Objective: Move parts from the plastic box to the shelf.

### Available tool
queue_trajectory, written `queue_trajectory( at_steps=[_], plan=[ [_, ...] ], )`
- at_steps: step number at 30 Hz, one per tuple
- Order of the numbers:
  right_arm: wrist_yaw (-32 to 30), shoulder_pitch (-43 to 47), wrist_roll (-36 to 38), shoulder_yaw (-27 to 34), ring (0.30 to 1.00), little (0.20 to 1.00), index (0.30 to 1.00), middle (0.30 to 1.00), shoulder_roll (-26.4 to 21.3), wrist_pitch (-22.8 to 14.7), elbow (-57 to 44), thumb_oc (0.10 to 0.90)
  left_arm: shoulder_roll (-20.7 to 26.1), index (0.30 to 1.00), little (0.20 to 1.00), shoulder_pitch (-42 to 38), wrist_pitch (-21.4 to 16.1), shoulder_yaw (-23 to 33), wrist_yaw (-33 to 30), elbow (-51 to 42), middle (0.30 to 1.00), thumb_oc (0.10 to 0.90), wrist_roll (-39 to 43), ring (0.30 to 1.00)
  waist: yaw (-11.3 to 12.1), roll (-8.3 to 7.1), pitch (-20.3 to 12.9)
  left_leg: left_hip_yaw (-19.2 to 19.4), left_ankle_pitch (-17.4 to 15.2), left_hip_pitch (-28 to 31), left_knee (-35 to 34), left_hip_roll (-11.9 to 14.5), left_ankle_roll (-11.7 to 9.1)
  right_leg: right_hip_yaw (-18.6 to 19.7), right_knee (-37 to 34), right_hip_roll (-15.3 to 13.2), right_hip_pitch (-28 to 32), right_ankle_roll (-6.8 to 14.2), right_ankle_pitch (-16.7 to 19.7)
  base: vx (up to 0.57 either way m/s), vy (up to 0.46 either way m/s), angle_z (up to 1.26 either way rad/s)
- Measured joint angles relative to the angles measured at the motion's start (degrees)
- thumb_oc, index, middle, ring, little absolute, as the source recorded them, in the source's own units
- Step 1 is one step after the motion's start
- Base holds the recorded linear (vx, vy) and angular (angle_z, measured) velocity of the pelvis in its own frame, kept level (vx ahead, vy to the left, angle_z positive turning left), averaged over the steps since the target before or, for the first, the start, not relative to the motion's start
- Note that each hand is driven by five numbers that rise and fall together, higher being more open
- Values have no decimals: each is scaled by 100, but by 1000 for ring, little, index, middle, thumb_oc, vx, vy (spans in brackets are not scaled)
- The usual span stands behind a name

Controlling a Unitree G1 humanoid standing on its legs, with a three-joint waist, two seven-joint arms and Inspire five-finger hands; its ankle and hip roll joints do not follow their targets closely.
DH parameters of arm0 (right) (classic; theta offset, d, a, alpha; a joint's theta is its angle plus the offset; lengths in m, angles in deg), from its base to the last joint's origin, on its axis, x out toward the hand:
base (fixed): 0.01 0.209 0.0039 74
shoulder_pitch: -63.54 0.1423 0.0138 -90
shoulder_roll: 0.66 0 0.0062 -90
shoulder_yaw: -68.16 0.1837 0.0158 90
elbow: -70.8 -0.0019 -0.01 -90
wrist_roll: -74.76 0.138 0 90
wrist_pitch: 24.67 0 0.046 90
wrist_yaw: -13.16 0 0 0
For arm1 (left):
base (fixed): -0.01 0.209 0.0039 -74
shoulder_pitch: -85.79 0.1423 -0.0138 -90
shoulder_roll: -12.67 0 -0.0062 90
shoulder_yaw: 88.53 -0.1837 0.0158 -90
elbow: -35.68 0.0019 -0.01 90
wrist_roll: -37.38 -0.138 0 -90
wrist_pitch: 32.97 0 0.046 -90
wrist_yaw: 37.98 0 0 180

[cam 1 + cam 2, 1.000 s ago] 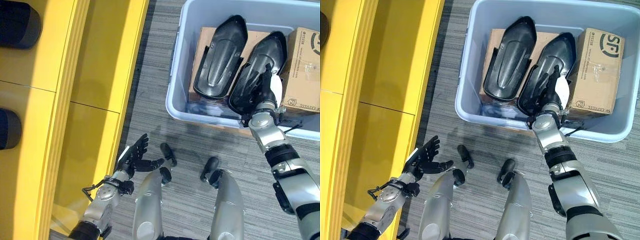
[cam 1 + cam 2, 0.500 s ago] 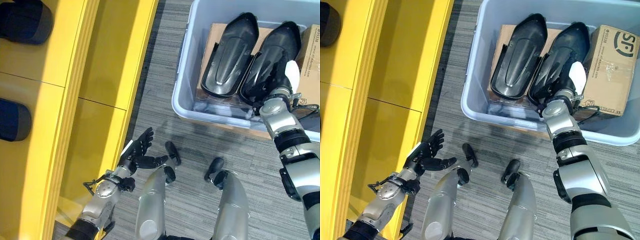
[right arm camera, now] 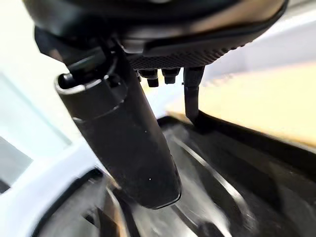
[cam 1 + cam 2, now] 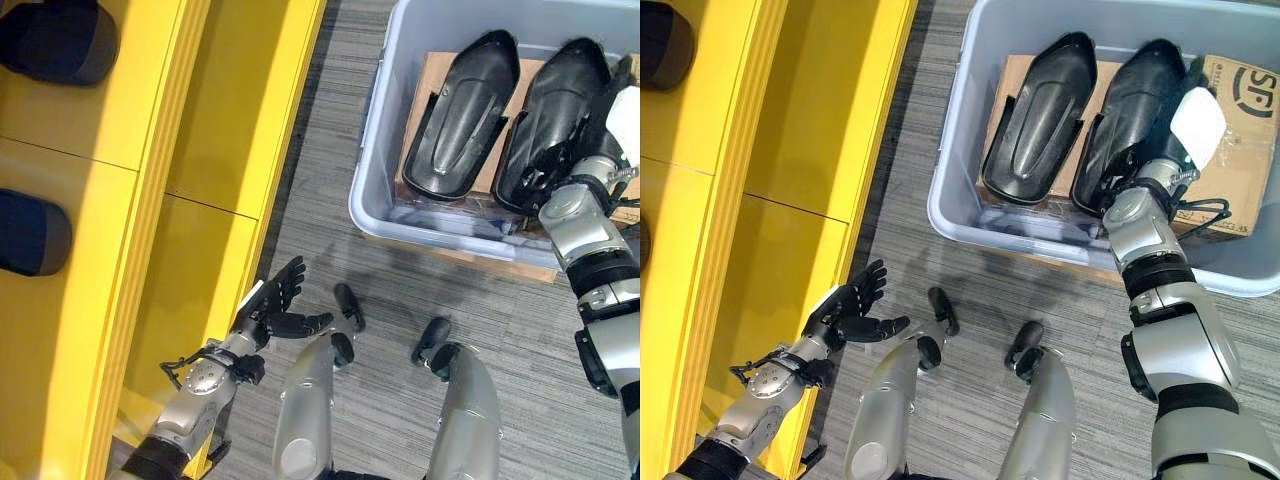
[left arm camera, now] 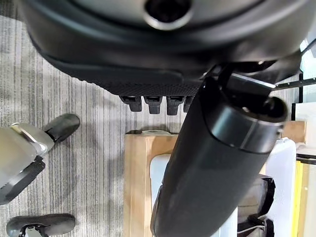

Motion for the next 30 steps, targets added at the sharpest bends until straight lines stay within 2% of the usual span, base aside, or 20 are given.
queue_trajectory(
  at_steps=[3, 7, 13, 16, 20, 24, 30],
  plan=[
    [-141, -183, -460, 21, 1000, 1000, 1000, 1000, -51, -214, -706, 900, -2, 1000, 1000, 2, 1, -2, 1, 3, 1000, 900, -1, 1000, -23, 0, 0, 1, 0, 5, 0, 1, 0, 5, -2, 3, 1, -5, 2, 0, 0, 0],
    [-677, -595, -1418, 32, 1000, 1000, 1000, 1000, -74, -221, -1891, 900, -20, 1000, 1000, 26, 0, -14, 10, 1, 1000, 900, 4, 1000, -68, 0, 0, 13, -8, 24, 0, 1, 9, 18, -26, 10, 15, -9, 8, -6, 18, -1],
    [-1159, -1309, -2054, 469, 1000, 1000, 1000, 1000, 152, -287, -3469, 900, -35, 1000, 1000, 159, -1, 0, -46, -18, 1000, 900, 4, 1000, -214, -2, 1, 93, -47, 156, -30, -4, 61, 99, -122, 44, 102, 36, 61, 4, 53, -7],
    [-1050, -1686, -2137, 681, 1000, 1000, 1000, 1000, 353, -341, -4128, 900, -55, 1000, 1000, 255, 4, 3, -63, -97, 1000, 900, 4, 1000, -317, -4, 2, 179, -70, 361, -85, -29, 70, 202, -185, 61, 239, 68, 84, 9, 61, -13],
    [-454, -1989, -2342, 725, 1000, 1000, 1000, 1000, 286, -217, -4569, 900, -65, 1000, 1000, 239, 53, 16, -55, -308, 1000, 900, 5, 1000, -484, -4, 2, 235, -96, 432, -90, -41, 60, 304, -198, 76, 243, 86, 113, 2, 15, -9],
    [80, -2833, -2334, 752, 1000, 1000, 1000, 1000, 135, 62, -4606, 900, -84, 1000, 1000, 265, 168, 57, -20, -421, 1000, 900, -10, 1000, -497, -7, 4, 255, -106, 448, -93, -34, 53, 336, -212, 98, 237, 78, 115, -14, -18, -4],
    [607, -3891, -2290, 740, 1000, 1000, 1000, 1000, 128, 50, -4596, 900, -264, 1000, 1000, 675, 151, 291, -8, -349, 1000, 900, -17, 1000, -679, -10, 6, 310, -167, 433, -82, -9, 52, 388, -304, 150, 221, 130, 162, -26, -25, -6]
  ],
)
